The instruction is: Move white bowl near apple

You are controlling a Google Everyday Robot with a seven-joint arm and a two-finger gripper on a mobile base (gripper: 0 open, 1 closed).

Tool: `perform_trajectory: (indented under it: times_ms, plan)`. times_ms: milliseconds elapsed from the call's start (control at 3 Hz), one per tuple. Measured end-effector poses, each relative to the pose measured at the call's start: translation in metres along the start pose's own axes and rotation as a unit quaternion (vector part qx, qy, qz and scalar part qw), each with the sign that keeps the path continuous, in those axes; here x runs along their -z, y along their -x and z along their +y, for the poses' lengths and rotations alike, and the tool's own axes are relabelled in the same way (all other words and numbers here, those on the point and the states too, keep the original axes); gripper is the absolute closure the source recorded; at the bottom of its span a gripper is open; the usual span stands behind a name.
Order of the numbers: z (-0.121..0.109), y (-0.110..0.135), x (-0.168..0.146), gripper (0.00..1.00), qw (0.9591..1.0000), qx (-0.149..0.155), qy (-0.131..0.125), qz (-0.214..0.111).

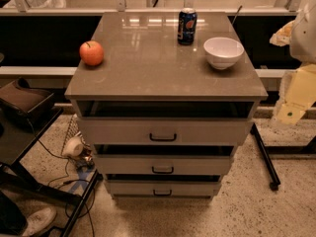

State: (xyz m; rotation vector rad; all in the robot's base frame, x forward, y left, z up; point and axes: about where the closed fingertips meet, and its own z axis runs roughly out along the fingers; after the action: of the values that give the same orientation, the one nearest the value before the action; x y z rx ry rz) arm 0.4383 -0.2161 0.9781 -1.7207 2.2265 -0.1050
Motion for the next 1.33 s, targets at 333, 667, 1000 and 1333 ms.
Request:
perform_trajectory:
  times_ms: [333,667,1000,1333]
  plan:
    - [-0.001,0.0,0.0,0.0,1.0,0.001,-0.001,-0.001]
    - [-0.012,-0.002,-0.004,0.0,0.9999,0.014,-0.009,-0.004]
    - [-0.03,-0.004,-0.016,0.0,0.999,0.042,-0.018,0.0]
    - [-0.053,-0.007,-0.03,0.0,0.9975,0.067,-0.019,0.016]
